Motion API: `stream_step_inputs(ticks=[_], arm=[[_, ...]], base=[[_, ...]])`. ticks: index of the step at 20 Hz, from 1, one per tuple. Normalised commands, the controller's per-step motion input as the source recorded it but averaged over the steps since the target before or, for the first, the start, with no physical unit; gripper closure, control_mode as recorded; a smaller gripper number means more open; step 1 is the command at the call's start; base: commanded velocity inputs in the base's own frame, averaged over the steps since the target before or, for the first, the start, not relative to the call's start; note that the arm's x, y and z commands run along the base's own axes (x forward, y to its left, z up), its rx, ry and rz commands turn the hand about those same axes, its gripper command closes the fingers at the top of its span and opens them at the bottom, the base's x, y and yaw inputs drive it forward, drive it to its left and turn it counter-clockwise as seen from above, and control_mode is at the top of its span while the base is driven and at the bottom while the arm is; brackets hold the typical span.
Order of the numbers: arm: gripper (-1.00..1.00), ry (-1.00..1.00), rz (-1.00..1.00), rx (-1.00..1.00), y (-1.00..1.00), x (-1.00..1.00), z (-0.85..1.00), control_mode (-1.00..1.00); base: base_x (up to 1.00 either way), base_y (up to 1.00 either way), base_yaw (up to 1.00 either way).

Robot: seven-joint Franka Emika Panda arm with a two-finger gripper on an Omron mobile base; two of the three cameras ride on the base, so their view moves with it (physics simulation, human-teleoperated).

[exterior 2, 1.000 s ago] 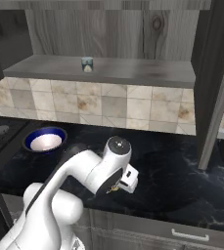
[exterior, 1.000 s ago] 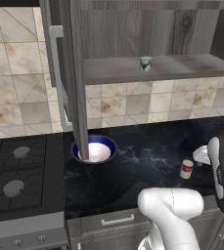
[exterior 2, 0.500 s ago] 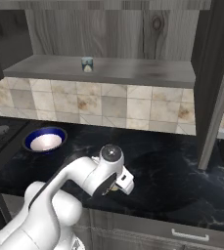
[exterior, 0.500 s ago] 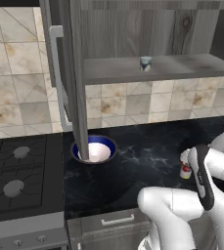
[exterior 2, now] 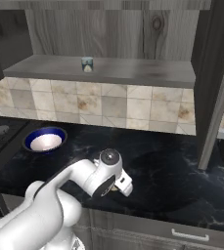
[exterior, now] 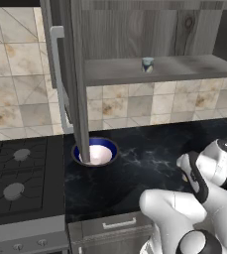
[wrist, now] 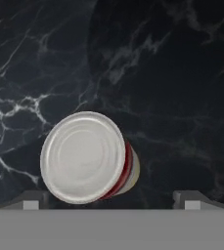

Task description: Restock the canned food cabinet by taking the new fresh canned food from the counter and placing it in the cabinet. Then, take the old canned food from the cabinet and place it on the counter.

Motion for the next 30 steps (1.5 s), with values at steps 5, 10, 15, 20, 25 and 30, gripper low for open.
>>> stream_step_inputs(ticks=[5, 10, 15, 20, 25, 30], arm=[[-1.00, 0.02, 0.00, 0.00, -0.04, 0.04, -0.20, -1.00], [-1.00, 0.00, 0.00, 0.00, 0.00, 0.02, -0.12, -1.00], [-1.00, 0.00, 0.00, 0.00, 0.00, 0.09, -0.06, -1.00], [-1.00, 0.00, 0.00, -0.02, 0.00, 0.16, -0.04, -1.00], [-1.00, 0.00, 0.00, -0.02, 0.00, 0.14, -0.01, -1.00], [-1.00, 0.00, 0.00, -0.01, 0.00, 0.01, -0.02, -1.00]], base=[[0.00, 0.00, 0.00], [0.00, 0.00, 0.00], [0.00, 0.00, 0.00], [0.00, 0.00, 0.00], [0.00, 0.00, 0.00], [0.00, 0.00, 0.00]])
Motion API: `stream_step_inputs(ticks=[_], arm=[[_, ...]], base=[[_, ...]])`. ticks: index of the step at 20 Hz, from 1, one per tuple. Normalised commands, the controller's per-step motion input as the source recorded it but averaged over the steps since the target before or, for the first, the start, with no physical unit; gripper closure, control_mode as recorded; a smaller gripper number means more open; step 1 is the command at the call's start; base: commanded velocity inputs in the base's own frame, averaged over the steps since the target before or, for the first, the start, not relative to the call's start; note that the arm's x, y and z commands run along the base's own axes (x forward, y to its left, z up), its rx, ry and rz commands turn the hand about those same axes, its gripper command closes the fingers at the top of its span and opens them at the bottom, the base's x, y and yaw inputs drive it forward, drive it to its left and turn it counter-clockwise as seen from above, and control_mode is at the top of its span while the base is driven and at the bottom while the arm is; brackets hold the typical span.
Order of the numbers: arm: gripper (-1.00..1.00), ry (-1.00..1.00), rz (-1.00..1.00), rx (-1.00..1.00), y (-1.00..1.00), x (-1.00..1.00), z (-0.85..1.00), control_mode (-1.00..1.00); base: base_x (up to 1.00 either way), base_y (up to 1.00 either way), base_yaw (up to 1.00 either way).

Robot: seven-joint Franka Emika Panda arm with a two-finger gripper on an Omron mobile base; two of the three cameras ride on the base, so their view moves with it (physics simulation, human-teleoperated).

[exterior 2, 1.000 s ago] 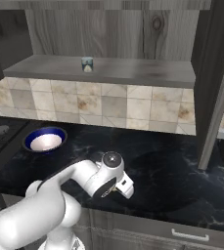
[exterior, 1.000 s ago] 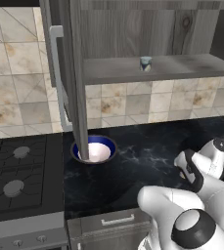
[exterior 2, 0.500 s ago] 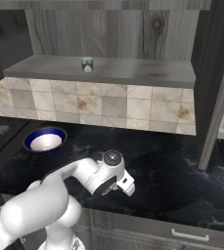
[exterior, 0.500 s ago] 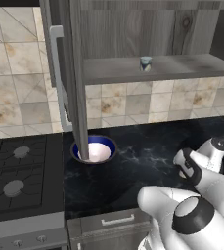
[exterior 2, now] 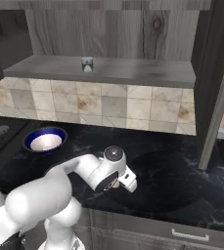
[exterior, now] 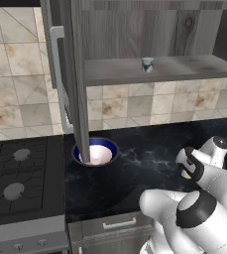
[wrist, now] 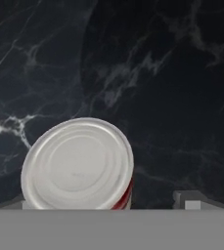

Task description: Restock the canned food cabinet by taking the new fresh canned food from the counter and placing it in the cabinet. Then, take the old canned food from the cabinet and place it on the counter.

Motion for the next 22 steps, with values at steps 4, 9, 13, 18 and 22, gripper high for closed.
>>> stream_step_inputs(ticks=[4, 9, 13, 18, 22], arm=[[1.00, 0.00, 0.00, -0.04, 0.00, 0.01, -0.04, -1.00], [1.00, 0.00, 0.00, -0.02, 0.00, 0.00, 0.00, -1.00], [1.00, 0.00, 0.00, 0.00, 0.00, 0.00, 0.00, -1.00], [1.00, -0.03, 0.00, 0.00, 0.00, -0.02, 0.01, -1.00], [1.00, -0.26, 0.02, 0.00, 0.00, -0.30, 0.45, -1.00]], base=[[0.00, 0.00, 0.00], [0.00, 0.00, 0.00], [0.00, 0.00, 0.00], [0.00, 0.00, 0.00], [0.00, 0.00, 0.00]])
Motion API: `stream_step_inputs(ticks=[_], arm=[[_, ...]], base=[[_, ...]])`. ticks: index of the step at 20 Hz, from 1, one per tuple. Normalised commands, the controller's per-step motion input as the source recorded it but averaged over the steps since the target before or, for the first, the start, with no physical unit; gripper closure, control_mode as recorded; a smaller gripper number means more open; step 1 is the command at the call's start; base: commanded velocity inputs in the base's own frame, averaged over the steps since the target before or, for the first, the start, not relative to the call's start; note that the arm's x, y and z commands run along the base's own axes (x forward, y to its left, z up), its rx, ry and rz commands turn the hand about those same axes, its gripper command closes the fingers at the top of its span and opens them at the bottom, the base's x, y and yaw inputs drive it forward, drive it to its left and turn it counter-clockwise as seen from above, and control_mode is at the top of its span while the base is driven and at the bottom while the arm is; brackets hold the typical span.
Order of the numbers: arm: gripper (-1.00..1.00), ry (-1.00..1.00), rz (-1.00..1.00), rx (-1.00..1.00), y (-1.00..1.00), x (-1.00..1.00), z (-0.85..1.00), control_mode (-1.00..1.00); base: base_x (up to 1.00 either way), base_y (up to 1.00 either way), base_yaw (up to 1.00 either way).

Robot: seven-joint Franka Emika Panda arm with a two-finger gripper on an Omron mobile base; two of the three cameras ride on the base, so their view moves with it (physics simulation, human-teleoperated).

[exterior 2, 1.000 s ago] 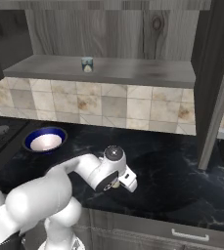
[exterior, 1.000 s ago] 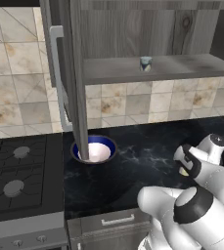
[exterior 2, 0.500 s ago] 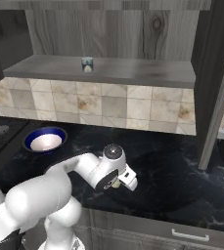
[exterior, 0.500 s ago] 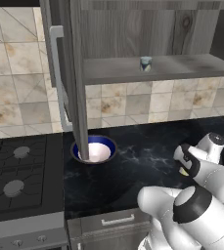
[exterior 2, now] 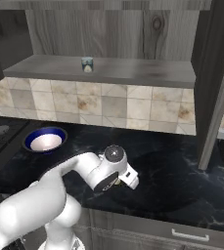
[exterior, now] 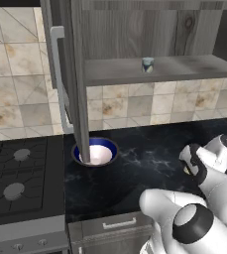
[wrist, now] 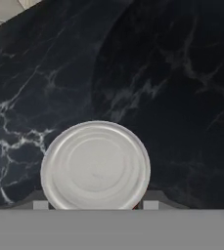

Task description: Restock the canned food cabinet by taking the new fresh canned food from the counter and placing it in the cabinet. Then, take the old canned food from the cabinet and place it on the counter.

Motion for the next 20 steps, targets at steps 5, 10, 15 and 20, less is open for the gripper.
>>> stream_step_inputs(ticks=[5, 10, 15, 20], arm=[[1.00, -0.45, 0.07, 0.00, 0.00, -0.45, 0.94, -1.00], [1.00, -0.51, 0.13, -0.05, 0.00, -0.31, 1.00, -1.00], [1.00, -0.41, 0.15, -0.12, 0.14, -0.07, 1.00, -1.00], [1.00, -0.27, 0.10, -0.16, 0.11, 0.00, 1.00, -1.00]], base=[[0.00, 0.00, 0.00], [0.00, 0.00, 0.00], [0.00, 0.00, 0.00], [0.00, 0.00, 0.00]])
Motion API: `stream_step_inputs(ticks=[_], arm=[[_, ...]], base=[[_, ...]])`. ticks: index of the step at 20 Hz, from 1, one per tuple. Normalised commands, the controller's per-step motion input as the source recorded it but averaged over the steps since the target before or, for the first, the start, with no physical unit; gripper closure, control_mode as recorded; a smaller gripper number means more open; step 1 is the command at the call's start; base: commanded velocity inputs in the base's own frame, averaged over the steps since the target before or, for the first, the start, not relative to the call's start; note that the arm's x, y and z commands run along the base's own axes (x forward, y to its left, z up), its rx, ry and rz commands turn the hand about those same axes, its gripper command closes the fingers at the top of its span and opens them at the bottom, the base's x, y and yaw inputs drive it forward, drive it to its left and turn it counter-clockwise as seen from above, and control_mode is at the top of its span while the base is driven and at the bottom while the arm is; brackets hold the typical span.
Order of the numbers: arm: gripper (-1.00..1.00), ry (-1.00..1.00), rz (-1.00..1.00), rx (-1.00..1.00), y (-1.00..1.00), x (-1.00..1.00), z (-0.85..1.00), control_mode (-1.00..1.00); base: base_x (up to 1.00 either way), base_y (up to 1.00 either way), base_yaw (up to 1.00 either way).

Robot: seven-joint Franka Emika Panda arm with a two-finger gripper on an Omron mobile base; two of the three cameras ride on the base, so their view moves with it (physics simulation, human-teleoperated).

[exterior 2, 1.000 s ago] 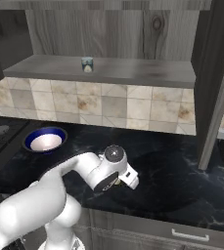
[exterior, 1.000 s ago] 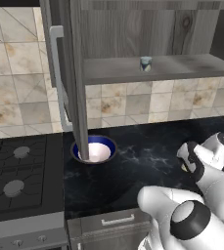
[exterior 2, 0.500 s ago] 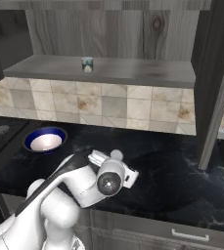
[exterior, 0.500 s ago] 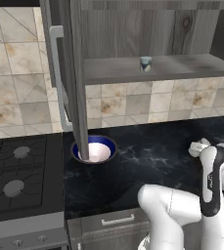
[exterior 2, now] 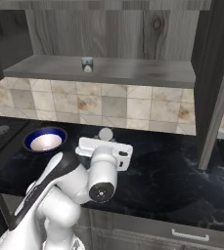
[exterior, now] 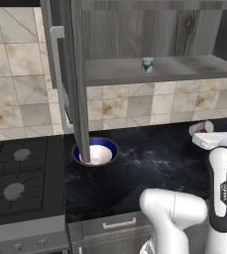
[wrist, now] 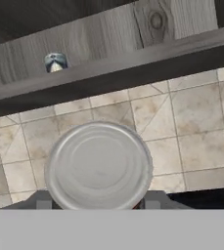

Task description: Restock the canned food cabinet by taking the new fresh canned food from the counter and placing it in the cabinet. Then, take the old canned food from the cabinet and place it on the counter.

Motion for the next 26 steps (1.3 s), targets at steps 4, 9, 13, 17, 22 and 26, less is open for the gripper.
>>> stream_step_inputs(ticks=[4, 9, 13, 17, 22, 26], arm=[[1.00, -0.20, 0.08, -0.19, 0.00, 0.00, 1.00, -1.00], [1.00, -0.02, 0.09, -0.22, 0.00, -0.02, 1.00, -1.00], [1.00, 0.12, 0.07, -0.22, -0.11, -0.06, 1.00, -1.00], [1.00, 0.27, 0.02, -0.22, -0.16, -0.02, 1.00, -1.00], [1.00, 0.41, 0.00, -0.18, -0.18, 0.04, 0.95, -1.00], [1.00, 0.07, 0.00, -0.08, 0.00, 0.02, 0.08, -1.00]], base=[[0.00, 0.00, 0.00], [0.00, 0.00, 0.00], [0.00, 0.00, 0.00], [0.00, 0.00, 0.00], [0.00, 0.00, 0.00], [0.00, 0.00, 0.00]])
